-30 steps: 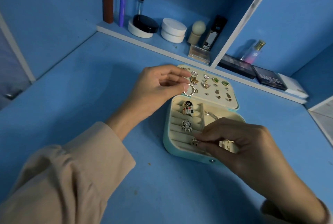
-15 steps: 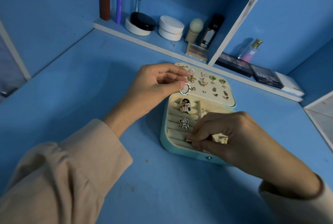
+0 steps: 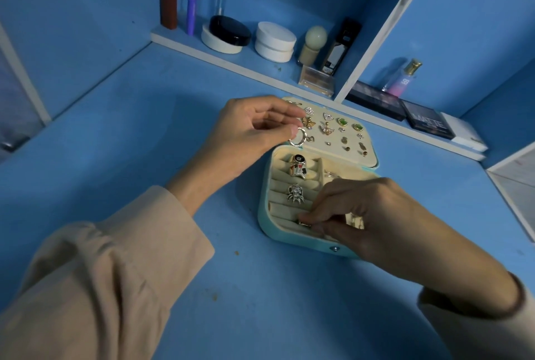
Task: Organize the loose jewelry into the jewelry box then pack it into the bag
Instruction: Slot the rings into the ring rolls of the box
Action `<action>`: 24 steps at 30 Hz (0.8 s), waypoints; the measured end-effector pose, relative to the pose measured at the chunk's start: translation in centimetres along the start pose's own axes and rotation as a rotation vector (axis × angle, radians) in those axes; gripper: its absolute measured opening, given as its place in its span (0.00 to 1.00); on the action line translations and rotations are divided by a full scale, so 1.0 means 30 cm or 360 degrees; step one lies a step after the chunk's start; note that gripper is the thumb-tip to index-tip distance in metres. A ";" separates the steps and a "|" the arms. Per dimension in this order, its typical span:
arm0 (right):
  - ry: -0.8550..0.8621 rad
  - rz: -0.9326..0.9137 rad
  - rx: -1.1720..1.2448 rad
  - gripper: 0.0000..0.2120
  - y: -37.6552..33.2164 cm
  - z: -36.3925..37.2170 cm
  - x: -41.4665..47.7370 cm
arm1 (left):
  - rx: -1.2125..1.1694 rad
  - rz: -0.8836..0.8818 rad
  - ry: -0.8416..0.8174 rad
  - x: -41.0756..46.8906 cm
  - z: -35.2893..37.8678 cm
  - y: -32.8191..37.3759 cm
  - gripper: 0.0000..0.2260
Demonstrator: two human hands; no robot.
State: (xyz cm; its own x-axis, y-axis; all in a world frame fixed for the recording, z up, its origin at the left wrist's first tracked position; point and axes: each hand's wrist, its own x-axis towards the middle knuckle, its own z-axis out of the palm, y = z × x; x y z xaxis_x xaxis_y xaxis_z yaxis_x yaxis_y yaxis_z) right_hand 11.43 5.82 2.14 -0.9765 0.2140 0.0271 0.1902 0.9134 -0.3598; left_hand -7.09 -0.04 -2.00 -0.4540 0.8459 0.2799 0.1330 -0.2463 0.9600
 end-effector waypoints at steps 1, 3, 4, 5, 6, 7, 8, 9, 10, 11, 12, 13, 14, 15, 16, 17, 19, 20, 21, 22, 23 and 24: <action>-0.0007 -0.0003 -0.0018 0.05 -0.002 0.002 -0.001 | -0.0002 0.0001 0.0005 -0.001 0.001 0.003 0.10; 0.0005 0.0004 -0.0030 0.06 -0.004 0.006 -0.003 | -0.0003 0.0003 0.0011 -0.003 -0.001 0.011 0.10; 0.0021 0.0011 -0.0028 0.06 -0.006 0.007 -0.006 | -0.0003 0.0012 0.0010 -0.007 -0.002 0.020 0.10; 0.0045 0.0015 -0.0014 0.06 -0.004 0.011 -0.010 | -0.0002 0.0026 0.0012 -0.011 -0.003 0.029 0.11; 0.0076 0.0027 0.0019 0.06 -0.002 0.016 -0.014 | -0.0009 0.0041 0.0018 -0.018 -0.005 0.037 0.11; 0.0115 0.0040 0.0067 0.06 0.000 0.020 -0.019 | -0.0020 0.0059 0.0027 -0.027 -0.005 0.046 0.11; 0.0162 0.0052 0.0123 0.06 0.000 0.022 -0.028 | -0.0026 0.0085 0.0025 -0.037 -0.005 0.059 0.11; 0.0201 0.0061 0.0172 0.06 0.001 0.028 -0.035 | -0.0033 0.0109 0.0021 -0.052 -0.004 0.067 0.11; 0.0241 0.0068 0.0213 0.07 -0.002 0.033 -0.041 | -0.0029 0.0130 0.0003 -0.069 -0.003 0.077 0.11; 0.0283 0.0085 0.0252 0.07 -0.004 0.037 -0.046 | -0.0026 0.0147 -0.0023 -0.086 -0.001 0.084 0.11; 0.0360 0.0135 0.0328 0.06 -0.008 0.043 -0.049 | -0.0014 0.0159 -0.0063 -0.106 0.001 0.092 0.12; 0.0473 0.0199 0.0445 0.05 -0.013 0.045 -0.048 | -0.0006 0.0173 -0.0098 -0.124 0.002 0.099 0.12; 0.0615 0.0260 0.0595 0.05 -0.020 0.046 -0.044 | 0.0006 0.0181 -0.0129 -0.142 0.002 0.105 0.11; 0.0734 0.0310 0.0723 0.07 -0.027 0.045 -0.039 | 0.0015 0.0186 -0.0156 -0.155 0.001 0.111 0.11; 0.0796 0.0336 0.0800 0.10 -0.035 0.043 -0.031 | 0.0022 0.0185 -0.0181 -0.166 -0.002 0.117 0.10; 0.0800 0.0355 0.0820 0.12 -0.044 0.041 -0.024 | 0.0029 0.0186 -0.0208 -0.173 -0.004 0.121 0.09; 0.0742 0.0376 0.0833 0.10 -0.058 0.038 -0.010 | 0.0037 0.0200 -0.0247 -0.180 -0.006 0.125 0.07; 0.0733 0.0389 0.0891 0.07 -0.062 0.038 -0.004 | 0.0027 0.0203 -0.0260 -0.178 -0.007 0.124 0.06; 0.0729 0.0397 0.0963 0.07 -0.065 0.038 -0.001 | 0.0007 0.0199 -0.0270 -0.175 -0.010 0.121 0.05; 0.0724 0.0411 0.1014 0.08 -0.066 0.039 0.001 | -0.0014 0.0189 -0.0286 -0.170 -0.015 0.119 0.06; 0.0719 0.0427 0.1020 0.07 -0.062 0.039 -0.002 | 0.0007 0.0194 -0.0290 -0.167 -0.021 0.113 0.07; 0.0724 0.0442 0.0994 0.06 -0.059 0.040 -0.003 | 0.0084 0.0226 -0.0296 -0.161 -0.029 0.104 0.08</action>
State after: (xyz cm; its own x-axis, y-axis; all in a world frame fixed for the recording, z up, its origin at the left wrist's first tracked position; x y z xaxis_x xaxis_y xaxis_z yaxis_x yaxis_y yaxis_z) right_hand 11.05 3.77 1.67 -0.7398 0.6461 0.1878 0.1962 0.4741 -0.8583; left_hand -5.24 -5.29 -0.36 -0.2578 0.8783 0.4026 0.2320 -0.3482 0.9083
